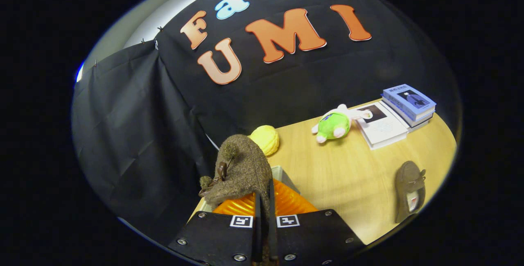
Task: Open the storage box then place both shoes into the box .Put the left shoe in first, then the right shoe, with the right side of both shoes facing outward in a uniform manner.
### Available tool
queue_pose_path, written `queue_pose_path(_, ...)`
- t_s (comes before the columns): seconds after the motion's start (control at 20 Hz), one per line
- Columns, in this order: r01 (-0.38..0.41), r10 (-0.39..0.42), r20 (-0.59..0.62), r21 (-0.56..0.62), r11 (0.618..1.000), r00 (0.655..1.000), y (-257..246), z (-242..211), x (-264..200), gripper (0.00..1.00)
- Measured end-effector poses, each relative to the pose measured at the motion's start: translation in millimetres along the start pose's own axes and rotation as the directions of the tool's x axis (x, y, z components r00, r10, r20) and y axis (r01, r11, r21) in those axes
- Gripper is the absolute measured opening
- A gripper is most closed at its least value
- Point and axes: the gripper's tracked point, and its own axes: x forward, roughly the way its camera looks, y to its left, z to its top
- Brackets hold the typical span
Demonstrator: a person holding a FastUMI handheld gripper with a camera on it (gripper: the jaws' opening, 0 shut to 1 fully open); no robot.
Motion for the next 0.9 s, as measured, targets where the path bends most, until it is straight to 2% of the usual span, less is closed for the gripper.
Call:
queue_pose_path(0.35, -0.03, 0.024, -0.165, -0.038, 0.999, 0.986, 40, -54, 51, 0.07)
queue_pose_path(0.5, -0.011, 0.008, -0.231, -0.009, 1.0, 0.973, 39, -76, 68, 0.07)
queue_pose_path(0.7, 0.068, -0.055, -0.291, 0.036, 0.997, 0.955, 29, -95, 84, 0.07)
queue_pose_path(0.85, 0.08, -0.05, -0.329, 0.077, 0.994, 0.943, 37, -103, 91, 0.07)
queue_pose_path(0.9, 0.071, -0.035, -0.356, 0.089, 0.993, 0.934, 40, -109, 93, 0.1)
